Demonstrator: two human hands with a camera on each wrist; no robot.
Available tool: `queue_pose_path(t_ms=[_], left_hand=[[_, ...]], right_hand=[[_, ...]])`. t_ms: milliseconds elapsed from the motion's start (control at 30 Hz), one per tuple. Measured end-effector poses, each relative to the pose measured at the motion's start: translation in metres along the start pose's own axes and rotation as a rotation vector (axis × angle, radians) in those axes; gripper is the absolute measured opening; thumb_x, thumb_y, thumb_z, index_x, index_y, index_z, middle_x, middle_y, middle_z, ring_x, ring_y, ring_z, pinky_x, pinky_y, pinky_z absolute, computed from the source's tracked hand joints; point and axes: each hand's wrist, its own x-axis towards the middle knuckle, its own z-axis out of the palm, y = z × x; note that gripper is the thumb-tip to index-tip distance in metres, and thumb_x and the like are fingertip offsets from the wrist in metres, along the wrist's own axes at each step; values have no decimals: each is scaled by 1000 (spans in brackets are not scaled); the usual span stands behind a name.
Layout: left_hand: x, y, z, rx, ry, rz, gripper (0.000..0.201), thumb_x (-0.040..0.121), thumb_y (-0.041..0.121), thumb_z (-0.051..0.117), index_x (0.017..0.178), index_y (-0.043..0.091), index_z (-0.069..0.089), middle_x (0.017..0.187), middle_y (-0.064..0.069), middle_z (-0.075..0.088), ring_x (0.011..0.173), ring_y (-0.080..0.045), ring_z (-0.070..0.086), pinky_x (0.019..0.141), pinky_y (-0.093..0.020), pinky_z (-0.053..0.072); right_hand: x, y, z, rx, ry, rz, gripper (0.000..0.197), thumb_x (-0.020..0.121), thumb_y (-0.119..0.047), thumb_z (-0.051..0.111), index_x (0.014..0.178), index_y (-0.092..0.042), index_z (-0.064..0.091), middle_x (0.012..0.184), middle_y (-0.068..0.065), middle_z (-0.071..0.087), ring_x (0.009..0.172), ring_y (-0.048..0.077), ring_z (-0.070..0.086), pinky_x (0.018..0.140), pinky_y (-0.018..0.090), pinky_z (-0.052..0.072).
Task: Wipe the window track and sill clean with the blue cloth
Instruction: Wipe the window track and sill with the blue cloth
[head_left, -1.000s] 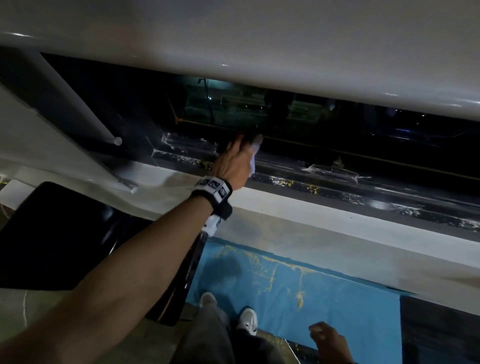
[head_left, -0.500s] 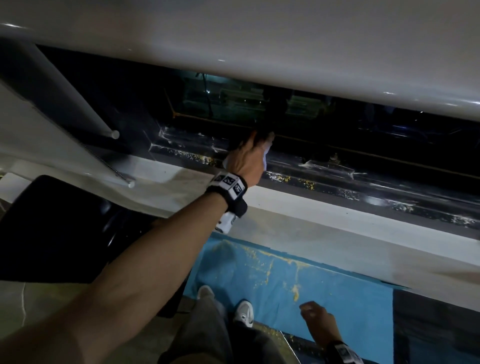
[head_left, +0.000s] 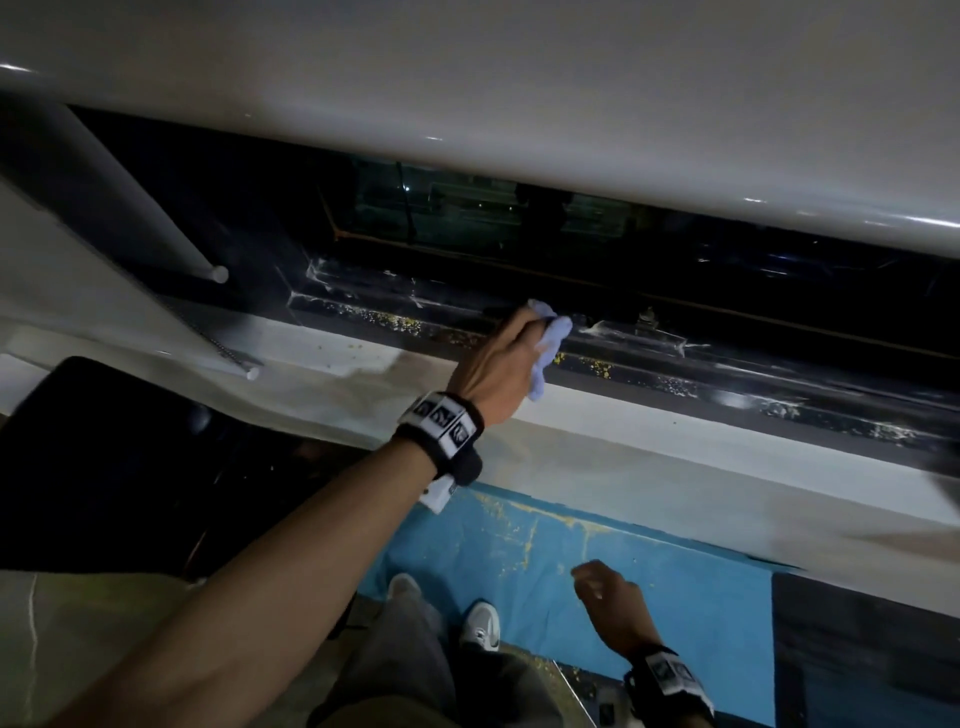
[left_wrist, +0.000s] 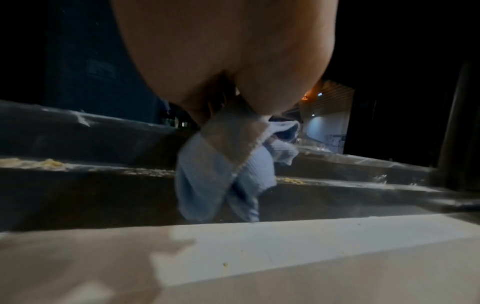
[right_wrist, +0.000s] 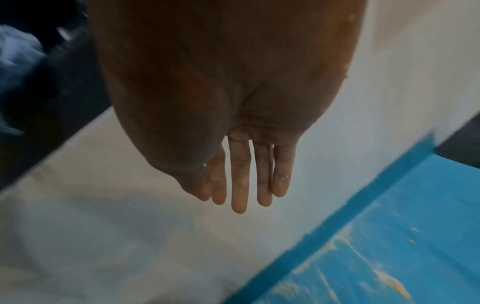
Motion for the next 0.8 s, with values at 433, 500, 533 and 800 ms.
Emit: queue_pose_path(t_ms=[433, 500, 533, 800], left_hand=[[-97, -31, -76, -292, 151, -337, 27, 103, 28, 64, 124, 12, 67, 112, 2, 72, 105, -16, 66, 84, -20, 46], [-100, -37, -86, -317, 198, -387, 24, 99, 32, 69, 109, 11, 64, 98, 11, 67, 95, -14, 67, 79, -24, 48], [-102, -39, -92, -362, 222, -405, 22, 98, 32, 70, 105, 13, 62, 95, 12, 67, 94, -12, 68, 80, -27, 52], [-110, -65, -157, -850, 293, -611, 26, 111, 18, 47, 121, 11, 69, 114, -10, 76, 103, -22, 76, 94, -47, 62]], right_hand=[[0, -262, -124, 500, 132, -503, 27, 108, -37, 62, 135, -31, 63, 122, -14, 75, 110, -1, 72, 88, 19, 58], [8, -298, -114, 511, 36, -531, 33, 108, -48, 59, 140, -39, 58, 129, -14, 72, 112, 1, 72, 89, 29, 61], [11, -314, -109, 526, -16, -534, 35, 108, -52, 57, 142, -40, 56, 130, -12, 73, 109, 5, 73, 86, 33, 63], [67, -393, -61, 509, -39, -584, 32, 108, -49, 57, 123, -23, 68, 99, 2, 79, 86, 17, 75, 79, 44, 60]])
